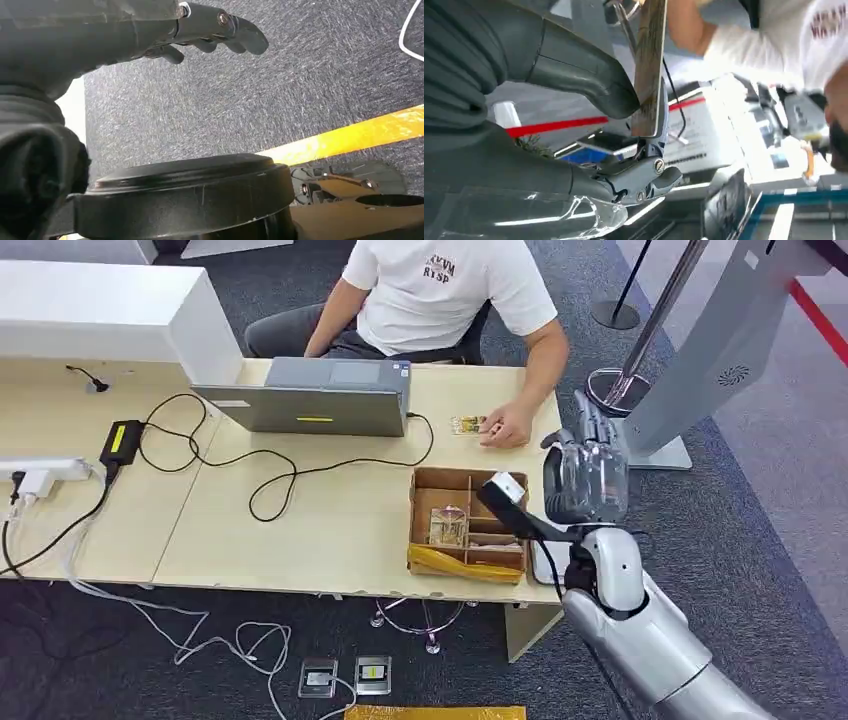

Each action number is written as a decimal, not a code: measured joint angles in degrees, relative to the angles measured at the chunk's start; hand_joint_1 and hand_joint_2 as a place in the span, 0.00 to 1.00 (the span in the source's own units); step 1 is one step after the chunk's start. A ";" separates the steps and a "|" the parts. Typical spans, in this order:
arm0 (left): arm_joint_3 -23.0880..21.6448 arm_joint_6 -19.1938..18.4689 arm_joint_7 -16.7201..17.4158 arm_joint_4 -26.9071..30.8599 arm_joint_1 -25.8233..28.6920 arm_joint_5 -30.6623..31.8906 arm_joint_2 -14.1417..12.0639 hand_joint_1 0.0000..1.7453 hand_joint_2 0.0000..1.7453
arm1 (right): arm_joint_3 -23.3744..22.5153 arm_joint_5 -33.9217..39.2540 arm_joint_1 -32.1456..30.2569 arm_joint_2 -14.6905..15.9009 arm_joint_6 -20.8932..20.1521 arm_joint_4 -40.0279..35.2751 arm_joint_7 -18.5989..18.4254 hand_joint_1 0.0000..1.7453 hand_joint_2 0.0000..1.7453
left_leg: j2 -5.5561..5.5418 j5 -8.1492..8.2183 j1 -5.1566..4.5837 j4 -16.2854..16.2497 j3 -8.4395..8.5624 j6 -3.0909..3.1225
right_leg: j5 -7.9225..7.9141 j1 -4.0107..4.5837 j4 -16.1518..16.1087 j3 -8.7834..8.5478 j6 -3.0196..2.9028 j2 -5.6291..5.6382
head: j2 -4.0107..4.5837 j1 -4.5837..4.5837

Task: Pass the card to the sensor for recognition and then transmit it.

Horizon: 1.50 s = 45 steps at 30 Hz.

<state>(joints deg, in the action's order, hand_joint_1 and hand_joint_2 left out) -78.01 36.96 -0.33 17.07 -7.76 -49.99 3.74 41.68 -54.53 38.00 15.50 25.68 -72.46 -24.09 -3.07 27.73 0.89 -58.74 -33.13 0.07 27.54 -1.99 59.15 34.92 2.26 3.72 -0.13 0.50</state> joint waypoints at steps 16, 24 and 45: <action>-0.35 -0.31 -0.22 0.00 -0.04 2.10 0.00 0.00 0.00 | -2.30 1.66 7.37 0.61 -2.56 0.94 0.24 1.00 1.00 | -0.01 0.00 0.00 0.00 -0.03 0.00 | 0.00 0.00 0.01 0.00 0.00 -0.01 | 0.00 0.00; -1.60 -0.50 -0.17 0.00 -0.12 4.20 0.04 0.00 0.00 | 0.28 0.11 13.53 0.16 -8.83 6.83 0.24 1.00 1.00 | -0.06 -0.01 0.01 0.00 -0.09 0.00 | 0.00 0.00 0.05 0.01 0.00 -0.04 | 0.00 -0.02; -2.86 -2.03 1.77 0.26 -0.64 6.93 -0.59 0.00 0.00 | 12.72 -5.36 26.00 -8.06 -12.68 32.50 -0.02 0.00 1.00 | -0.09 -0.01 0.07 0.00 -0.04 -0.01 | 0.00 0.05 0.03 0.00 -0.01 -0.04 | 0.00 0.00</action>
<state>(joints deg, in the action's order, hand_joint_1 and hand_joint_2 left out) -80.87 34.93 1.44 17.33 -8.40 -43.06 3.15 54.40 -59.89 64.01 7.43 13.00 -39.96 -24.11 -3.17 27.72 0.96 -58.74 -33.17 0.06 27.54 -1.94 59.19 34.92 2.26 3.68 -0.13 0.50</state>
